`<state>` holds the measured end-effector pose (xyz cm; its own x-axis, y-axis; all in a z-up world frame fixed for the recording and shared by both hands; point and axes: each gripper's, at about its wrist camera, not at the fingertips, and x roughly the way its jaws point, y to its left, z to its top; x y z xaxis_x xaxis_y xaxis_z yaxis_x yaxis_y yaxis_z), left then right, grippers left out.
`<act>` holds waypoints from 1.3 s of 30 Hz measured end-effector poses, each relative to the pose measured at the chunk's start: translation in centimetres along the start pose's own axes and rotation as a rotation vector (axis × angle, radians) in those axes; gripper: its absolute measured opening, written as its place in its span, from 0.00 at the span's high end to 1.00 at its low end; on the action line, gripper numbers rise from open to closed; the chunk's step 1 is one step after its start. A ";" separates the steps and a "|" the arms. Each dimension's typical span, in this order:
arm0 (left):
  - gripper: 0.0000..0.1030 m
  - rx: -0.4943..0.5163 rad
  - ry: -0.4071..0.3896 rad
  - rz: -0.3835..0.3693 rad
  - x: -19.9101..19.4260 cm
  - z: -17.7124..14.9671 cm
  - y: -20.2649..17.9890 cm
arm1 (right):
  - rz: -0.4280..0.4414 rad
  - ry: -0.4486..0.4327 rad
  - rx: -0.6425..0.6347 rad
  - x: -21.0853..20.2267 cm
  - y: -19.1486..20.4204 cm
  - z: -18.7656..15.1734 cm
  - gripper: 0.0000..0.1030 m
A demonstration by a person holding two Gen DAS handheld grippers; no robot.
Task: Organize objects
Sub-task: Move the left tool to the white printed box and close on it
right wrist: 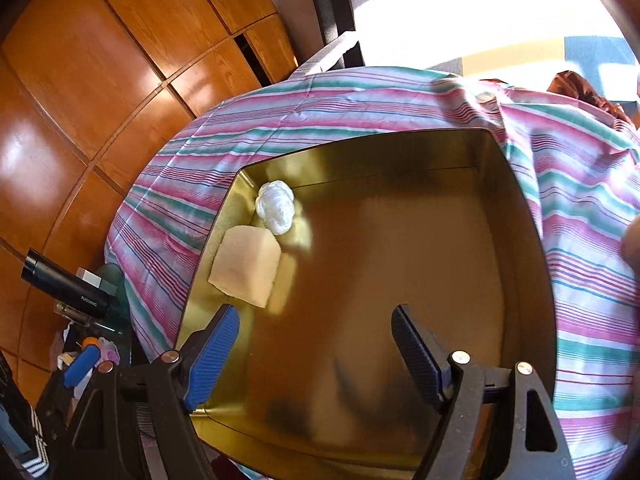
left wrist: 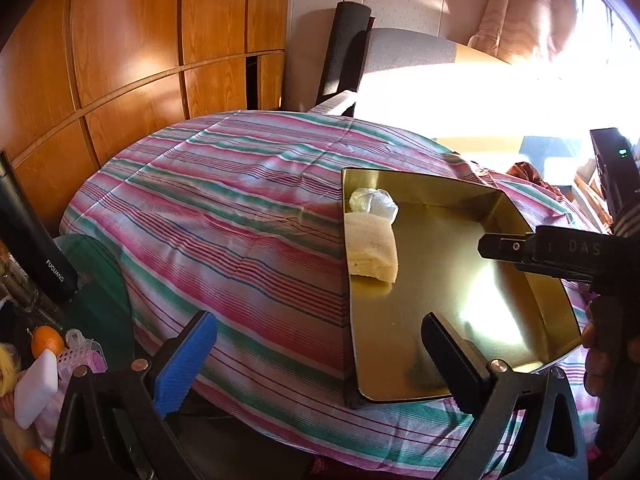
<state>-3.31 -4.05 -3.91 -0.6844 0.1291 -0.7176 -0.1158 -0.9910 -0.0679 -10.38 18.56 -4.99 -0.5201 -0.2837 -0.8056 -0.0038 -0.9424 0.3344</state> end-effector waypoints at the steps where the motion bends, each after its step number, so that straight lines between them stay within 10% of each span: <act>1: 0.00 0.011 -0.002 -0.003 -0.1 0.0 -0.4 | -0.007 -0.012 -0.002 -0.7 -0.4 -0.4 0.22; 17: 0.00 0.163 -0.015 -0.098 -1.5 0.6 -7.1 | -0.186 -0.166 0.138 -11.3 -11.8 -4.7 0.22; 30: 0.00 0.319 0.024 -0.322 -1.8 1.7 -16.7 | -0.413 -0.395 0.562 -23.2 -27.9 -11.0 0.19; 39: 0.00 0.446 0.152 -0.500 -1.0 0.9 -27.8 | -0.296 -0.572 0.809 -25.8 -33.2 -16.2 0.19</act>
<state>-0.07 23.40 -0.65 -0.3666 0.5284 -0.7658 -0.6994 -0.6993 -0.1477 16.99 54.34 -3.18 -0.7324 0.2655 -0.6270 -0.6607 -0.4997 0.5601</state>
